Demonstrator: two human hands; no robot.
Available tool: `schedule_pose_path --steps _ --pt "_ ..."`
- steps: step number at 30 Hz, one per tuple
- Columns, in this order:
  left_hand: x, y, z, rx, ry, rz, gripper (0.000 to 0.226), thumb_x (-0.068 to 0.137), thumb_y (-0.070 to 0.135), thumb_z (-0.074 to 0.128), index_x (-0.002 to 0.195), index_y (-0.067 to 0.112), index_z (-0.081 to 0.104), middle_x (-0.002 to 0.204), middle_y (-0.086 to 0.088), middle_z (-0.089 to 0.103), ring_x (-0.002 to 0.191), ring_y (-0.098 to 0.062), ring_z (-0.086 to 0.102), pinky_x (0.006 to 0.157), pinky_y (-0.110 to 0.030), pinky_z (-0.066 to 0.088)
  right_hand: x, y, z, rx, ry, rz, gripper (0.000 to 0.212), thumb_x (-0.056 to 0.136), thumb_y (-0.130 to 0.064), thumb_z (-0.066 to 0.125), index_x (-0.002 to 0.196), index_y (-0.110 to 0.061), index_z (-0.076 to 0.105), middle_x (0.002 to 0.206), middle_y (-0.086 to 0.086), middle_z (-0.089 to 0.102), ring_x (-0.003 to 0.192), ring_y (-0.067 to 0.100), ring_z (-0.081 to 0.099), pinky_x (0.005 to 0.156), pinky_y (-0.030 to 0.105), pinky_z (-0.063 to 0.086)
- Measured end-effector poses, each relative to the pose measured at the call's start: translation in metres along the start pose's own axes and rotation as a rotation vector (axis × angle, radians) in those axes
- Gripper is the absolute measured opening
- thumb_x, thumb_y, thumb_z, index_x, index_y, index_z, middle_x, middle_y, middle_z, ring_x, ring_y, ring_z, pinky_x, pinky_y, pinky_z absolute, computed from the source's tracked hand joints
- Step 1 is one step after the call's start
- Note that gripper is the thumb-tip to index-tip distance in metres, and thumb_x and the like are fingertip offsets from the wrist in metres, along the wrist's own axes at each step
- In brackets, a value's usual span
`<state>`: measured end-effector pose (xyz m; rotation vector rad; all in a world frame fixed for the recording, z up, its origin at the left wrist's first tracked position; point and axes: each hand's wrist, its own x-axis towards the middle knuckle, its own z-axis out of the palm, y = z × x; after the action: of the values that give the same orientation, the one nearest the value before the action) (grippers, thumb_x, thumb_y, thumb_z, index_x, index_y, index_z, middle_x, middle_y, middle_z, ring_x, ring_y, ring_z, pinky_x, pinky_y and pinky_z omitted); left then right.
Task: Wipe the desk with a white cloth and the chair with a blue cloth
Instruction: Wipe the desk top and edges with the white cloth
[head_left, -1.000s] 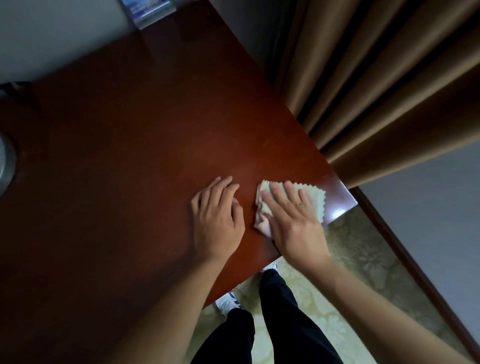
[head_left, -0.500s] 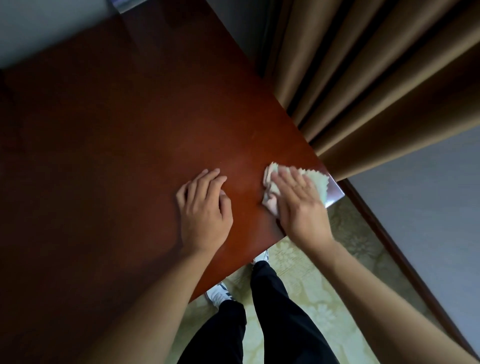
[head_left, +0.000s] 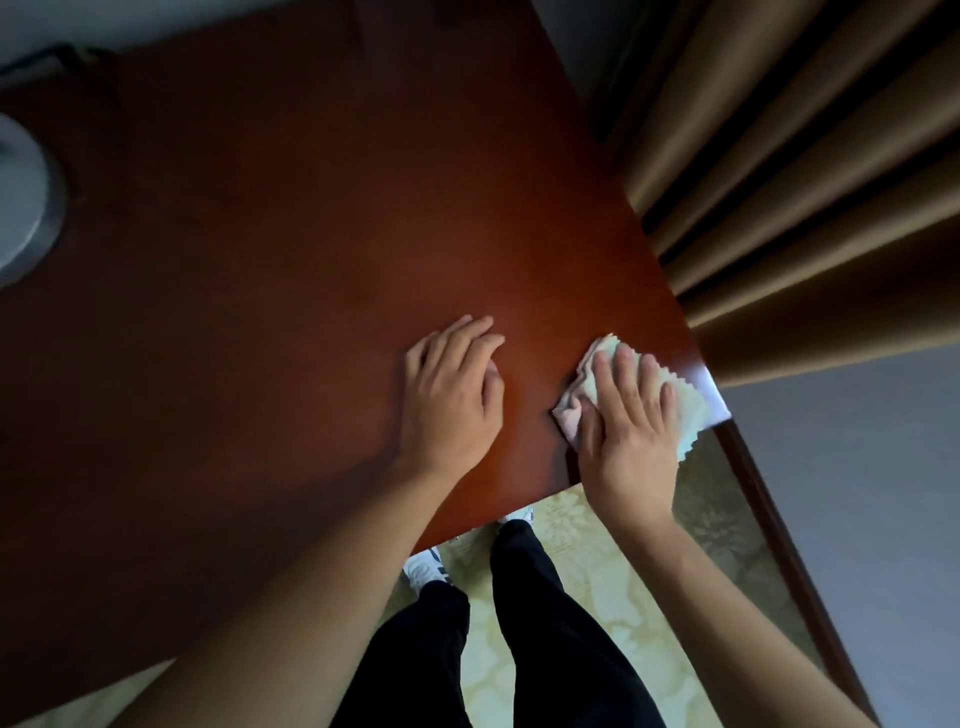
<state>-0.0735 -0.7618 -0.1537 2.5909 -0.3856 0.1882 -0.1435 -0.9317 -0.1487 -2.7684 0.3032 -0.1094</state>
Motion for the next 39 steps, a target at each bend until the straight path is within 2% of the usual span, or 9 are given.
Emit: schedule_pose_path --steps 3,9,13,18,25,27,31,34,39 --pt "-0.001 -0.006 -0.009 0.0 0.043 -0.076 0.029 0.088 0.014 0.055 0.115 0.017 0.066 0.128 0.002 0.063 0.126 -0.016 0.053 0.104 -0.039 0.035 0.038 -0.019 0.003 -0.029 -0.05 -0.031 0.053 0.1 -0.033 0.032 0.144 -0.007 0.042 0.152 0.017 0.036 0.143 0.039 0.027 0.116 0.053 0.021" --pt "-0.024 -0.063 -0.05 0.06 0.208 -0.348 0.029 0.089 0.015 0.054 0.116 0.018 0.065 0.129 0.001 0.062 0.126 -0.016 0.052 0.103 -0.041 0.037 0.112 -0.097 0.039 -0.165 -0.055 -0.05 0.056 0.101 -0.031 0.032 0.153 -0.013 0.023 0.16 0.01 0.022 0.148 0.033 0.015 0.119 0.047 0.008" --pt "-0.06 -0.117 -0.092 0.122 0.329 -0.594 0.031 0.088 0.013 0.055 0.116 0.017 0.066 0.13 0.0 0.061 0.124 -0.017 0.053 0.104 -0.043 0.034 0.107 -0.169 0.068 -0.17 -0.148 -0.307 0.057 0.101 -0.033 0.029 0.153 -0.01 0.021 0.16 0.013 0.02 0.147 0.035 0.014 0.119 0.05 0.011" --pt "-0.114 -0.175 -0.134 0.146 0.433 -0.853 0.031 0.089 0.012 0.055 0.118 0.018 0.064 0.133 0.002 0.058 0.126 -0.013 0.049 0.105 -0.028 0.02 0.057 -0.25 0.099 -0.163 -0.233 -0.546 0.057 0.102 -0.034 0.023 0.153 -0.01 0.019 0.16 0.012 0.019 0.148 0.035 0.012 0.12 0.049 0.009" --pt "-0.182 -0.248 -0.19 0.151 0.476 -0.961 0.032 0.089 0.013 0.056 0.12 0.019 0.063 0.135 0.003 0.057 0.128 -0.012 0.048 0.108 -0.032 0.021 -0.015 -0.358 0.139 -0.15 -0.267 -0.758 0.055 0.102 -0.034 0.026 0.152 -0.011 0.026 0.159 0.011 0.025 0.148 0.033 0.016 0.119 0.049 0.013" --pt "-0.196 -0.266 -0.204 0.144 0.471 -0.973 0.032 0.089 0.013 0.056 0.12 0.018 0.063 0.135 0.002 0.057 0.128 -0.014 0.048 0.109 -0.035 0.022 -0.027 -0.382 0.148 -0.147 -0.255 -0.752 0.054 0.102 -0.034 0.027 0.152 -0.012 0.027 0.159 0.01 0.025 0.148 0.033 0.016 0.12 0.049 0.013" --pt "-0.216 -0.307 -0.236 0.123 0.454 -0.885 0.032 0.087 0.011 0.057 0.118 0.016 0.065 0.134 0.0 0.058 0.127 -0.018 0.051 0.106 -0.043 0.031 -0.058 -0.444 0.163 -0.157 -0.273 -0.709 0.056 0.101 -0.034 0.028 0.153 -0.014 0.025 0.159 0.009 0.024 0.148 0.032 0.015 0.12 0.049 0.011" --pt "-0.214 -0.331 -0.253 0.062 0.497 -0.874 0.032 0.086 0.009 0.058 0.117 0.014 0.066 0.132 -0.001 0.06 0.126 -0.018 0.052 0.105 -0.041 0.033 -0.104 -0.492 0.18 -0.148 -0.373 -0.872 0.057 0.1 -0.035 0.028 0.153 -0.016 0.023 0.16 0.007 0.022 0.149 0.03 0.012 0.12 0.048 0.009" --pt "-0.211 -0.364 -0.275 0.001 0.452 -0.818 0.031 0.089 0.009 0.055 0.119 0.014 0.064 0.128 0.0 0.063 0.123 -0.018 0.054 0.106 -0.039 0.036 -0.117 -0.506 0.189 -0.065 -0.346 -0.916 0.052 0.1 -0.037 0.035 0.148 -0.017 0.038 0.156 0.005 0.033 0.147 0.027 0.02 0.119 0.047 0.018"
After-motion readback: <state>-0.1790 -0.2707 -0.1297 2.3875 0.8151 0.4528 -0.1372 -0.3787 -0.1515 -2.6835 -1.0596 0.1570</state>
